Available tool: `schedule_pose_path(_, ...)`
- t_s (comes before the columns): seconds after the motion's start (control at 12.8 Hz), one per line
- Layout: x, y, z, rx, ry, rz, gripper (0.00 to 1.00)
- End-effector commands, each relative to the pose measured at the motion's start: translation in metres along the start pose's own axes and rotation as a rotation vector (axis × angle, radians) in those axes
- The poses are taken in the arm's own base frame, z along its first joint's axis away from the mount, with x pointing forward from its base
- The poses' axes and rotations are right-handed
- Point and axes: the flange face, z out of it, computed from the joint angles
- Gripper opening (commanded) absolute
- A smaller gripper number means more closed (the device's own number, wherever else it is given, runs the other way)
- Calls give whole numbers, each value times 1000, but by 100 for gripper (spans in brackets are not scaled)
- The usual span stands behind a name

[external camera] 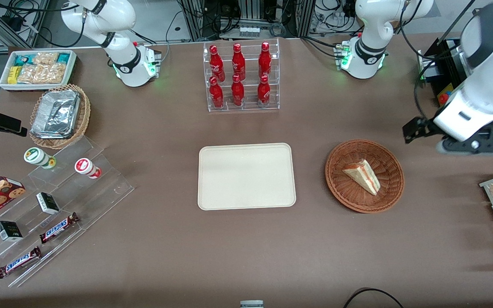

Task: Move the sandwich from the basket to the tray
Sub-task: 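Move the left gripper down over the wrapped sandwich in the wicker basket, then close the left gripper on the sandwich wrapper's edge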

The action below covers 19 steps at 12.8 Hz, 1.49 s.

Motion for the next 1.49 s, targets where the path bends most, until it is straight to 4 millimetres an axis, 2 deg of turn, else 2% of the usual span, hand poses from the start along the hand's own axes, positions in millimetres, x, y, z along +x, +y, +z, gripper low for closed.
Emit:
schedule_pose_path(0.0,-10,26,49,-4,50,-164,100)
schedule_pose_path(0.08,-14,34,69,-12,66,-233,100)
schedule_pose_path(0.23,-20,34,100,-29,89,-375,100)
schedule_pose_path(0.39,-30,33,134,-38,94,-425,100)
schedule_pose_path(0.63,-34,35,174,-54,85,-600,100)
schedule_pose_path(0.94,-32,39,211,-45,71,-652,100)
schedule_pose_path(1.41,-32,43,239,-40,39,-648,100)
